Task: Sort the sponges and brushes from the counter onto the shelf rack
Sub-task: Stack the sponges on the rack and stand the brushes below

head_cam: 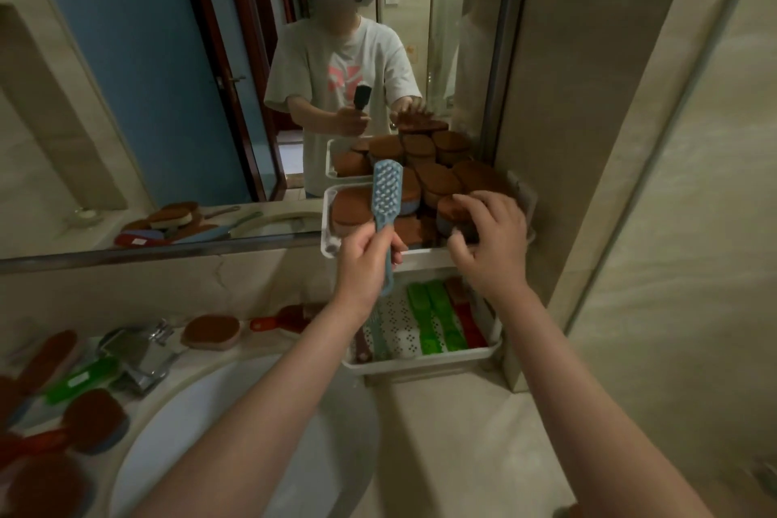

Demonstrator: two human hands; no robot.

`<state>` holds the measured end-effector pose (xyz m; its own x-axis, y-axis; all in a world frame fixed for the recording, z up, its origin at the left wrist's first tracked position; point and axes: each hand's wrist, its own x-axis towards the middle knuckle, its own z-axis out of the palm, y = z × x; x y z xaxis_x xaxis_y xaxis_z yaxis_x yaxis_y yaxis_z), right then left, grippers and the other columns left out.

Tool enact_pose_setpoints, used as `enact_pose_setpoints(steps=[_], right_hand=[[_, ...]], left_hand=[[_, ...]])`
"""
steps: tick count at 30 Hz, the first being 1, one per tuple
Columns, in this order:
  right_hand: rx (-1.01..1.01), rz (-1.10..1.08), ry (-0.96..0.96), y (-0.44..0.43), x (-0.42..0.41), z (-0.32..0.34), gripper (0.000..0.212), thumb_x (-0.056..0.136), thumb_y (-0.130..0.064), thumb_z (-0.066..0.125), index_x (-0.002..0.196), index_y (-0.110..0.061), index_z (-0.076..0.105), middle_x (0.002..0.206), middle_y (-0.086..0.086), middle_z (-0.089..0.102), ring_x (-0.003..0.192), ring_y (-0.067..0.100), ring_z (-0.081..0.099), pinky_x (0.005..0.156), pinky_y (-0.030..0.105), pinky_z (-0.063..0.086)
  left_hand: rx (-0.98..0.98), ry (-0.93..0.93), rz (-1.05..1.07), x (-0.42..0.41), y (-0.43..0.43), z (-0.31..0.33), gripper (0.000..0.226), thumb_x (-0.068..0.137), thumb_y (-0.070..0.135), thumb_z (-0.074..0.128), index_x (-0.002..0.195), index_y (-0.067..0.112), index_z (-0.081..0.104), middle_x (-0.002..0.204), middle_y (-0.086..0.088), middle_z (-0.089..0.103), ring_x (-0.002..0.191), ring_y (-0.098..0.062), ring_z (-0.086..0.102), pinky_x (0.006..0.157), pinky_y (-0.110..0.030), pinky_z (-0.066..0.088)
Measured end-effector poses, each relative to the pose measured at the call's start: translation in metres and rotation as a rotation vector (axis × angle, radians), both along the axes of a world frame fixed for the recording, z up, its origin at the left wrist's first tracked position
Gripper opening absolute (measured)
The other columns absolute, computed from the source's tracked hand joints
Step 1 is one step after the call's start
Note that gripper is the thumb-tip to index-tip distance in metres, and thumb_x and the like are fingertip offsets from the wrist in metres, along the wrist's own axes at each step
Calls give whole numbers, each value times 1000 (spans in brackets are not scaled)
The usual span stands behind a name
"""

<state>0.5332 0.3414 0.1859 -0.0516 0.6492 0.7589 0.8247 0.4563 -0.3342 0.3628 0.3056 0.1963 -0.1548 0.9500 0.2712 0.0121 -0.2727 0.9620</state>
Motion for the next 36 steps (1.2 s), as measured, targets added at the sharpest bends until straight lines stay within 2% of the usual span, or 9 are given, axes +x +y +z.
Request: enact_pose_setpoints(steps=[5,11,14,17,21,24,27,33,36], right_hand=[[92,136,325,-37,-27,-48,19,80,-16,51,91,-3,59,79,4,52,72,8,44,65,19,32],[-431,164,535,-66,-31,-130,6,76,-17,53,78,-19,58,64,-9,54,60,11,51,61,28,41],[-731,232,560,-68,-31,-153,14,76,-18,52,67,-27,58,64,-10,59,57,5,52,60,26,43],[-947,309,587,-67,-32,-162,25,92,-14,55,68,-18,64,63,-3,61,47,3,50,52,24,43],[-1021,349,751,-60,-32,-168,30,94,-14,56,64,-14,62,59,3,58,39,4,43,43,19,35],[-1072,244,818,-42,-36,-172,34,92,-10,57,58,-11,58,47,-1,53,35,4,40,43,20,32],[-1093,56,768,-7,-45,-176,37,90,-13,61,54,-12,56,41,-4,53,42,11,46,48,23,36],[-1141,-155,310,50,-66,-198,21,87,-15,63,98,1,71,102,19,69,95,32,65,73,30,48],[-1143,-192,158,55,-74,-205,23,87,-19,62,101,-2,70,105,18,68,98,31,64,72,29,47]], left_hand=[[-61,62,-93,-4,-31,-52,23,80,18,52,59,13,57,57,2,57,52,-5,52,58,-20,43],[-345,161,-69,-6,-48,-128,25,80,11,61,56,19,62,56,8,60,55,3,54,62,-22,42],[-533,74,-7,0,-37,-140,18,85,12,61,69,16,69,74,-2,62,71,-9,56,72,-28,43],[-693,-100,0,7,-18,-142,9,82,20,66,85,13,71,84,-3,66,86,-20,62,85,-38,50],[-732,-26,-25,14,3,-144,10,83,27,64,86,19,70,99,-7,67,100,-24,61,88,-36,47],[-716,112,-66,14,8,-145,22,93,31,52,108,19,63,110,-1,60,101,-16,55,89,-31,42],[-685,304,-54,5,5,-154,37,96,34,47,123,11,58,117,-2,58,112,-17,53,87,-23,37],[-720,400,-11,-21,-4,-170,35,98,29,43,116,6,62,120,-15,61,113,-28,54,92,-31,40],[-730,408,-5,-28,-4,-171,38,98,32,41,118,7,61,123,-13,59,117,-27,52,88,-28,37]])
